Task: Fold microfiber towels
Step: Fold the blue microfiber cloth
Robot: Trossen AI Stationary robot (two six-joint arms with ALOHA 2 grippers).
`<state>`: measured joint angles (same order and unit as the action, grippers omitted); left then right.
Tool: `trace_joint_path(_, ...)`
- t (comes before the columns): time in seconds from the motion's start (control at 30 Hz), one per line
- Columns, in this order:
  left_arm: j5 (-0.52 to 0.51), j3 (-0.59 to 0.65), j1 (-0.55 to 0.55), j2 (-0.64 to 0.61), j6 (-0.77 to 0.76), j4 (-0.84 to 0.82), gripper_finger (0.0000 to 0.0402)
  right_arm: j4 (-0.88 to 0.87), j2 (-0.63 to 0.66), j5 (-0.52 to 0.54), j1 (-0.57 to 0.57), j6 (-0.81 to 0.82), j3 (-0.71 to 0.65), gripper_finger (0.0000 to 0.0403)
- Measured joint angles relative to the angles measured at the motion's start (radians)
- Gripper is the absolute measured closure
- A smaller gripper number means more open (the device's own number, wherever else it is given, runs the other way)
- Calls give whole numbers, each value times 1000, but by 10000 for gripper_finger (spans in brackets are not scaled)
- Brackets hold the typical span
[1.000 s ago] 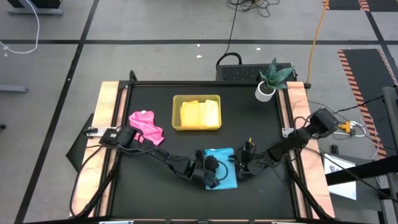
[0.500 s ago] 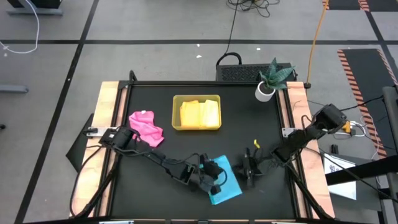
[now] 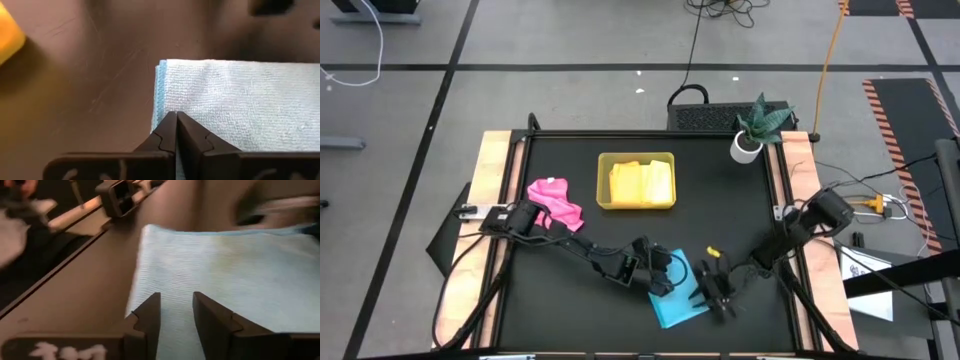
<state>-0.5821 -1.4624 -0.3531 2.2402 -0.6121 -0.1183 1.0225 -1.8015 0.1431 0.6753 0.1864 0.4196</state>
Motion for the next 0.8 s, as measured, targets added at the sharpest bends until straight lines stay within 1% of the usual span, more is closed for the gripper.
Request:
trace_joint_path(0.07,-21,0,0,-1,0,-27,395,-25,-27,-18,4,-28,33,285)
trace_joint_path(0.13,-60,0,-4,-1,6,-35,398,-90,-34,-18,9,-53,52,276)
trace_joint_path(0.2,-100,0,-9,-1,6,-44,394,-147,-30,-17,10,-69,69,272)
trace_joint_path(0.27,-105,0,-9,-1,9,-46,389,-176,-9,-14,14,-78,69,269)
trace_joint_path(0.47,-115,0,-39,-70,49,-73,398,-181,79,-12,34,-123,67,268)
trace_joint_path(0.6,-146,0,-73,-104,95,-65,387,-143,97,-13,47,-145,67,256)
trace_joint_path(0.7,-140,-1,-85,-108,140,-7,382,-142,86,-13,47,-173,80,235)
trace_joint_path(0.8,-64,-1,-88,-101,133,2,388,-158,46,-12,47,-213,116,214)
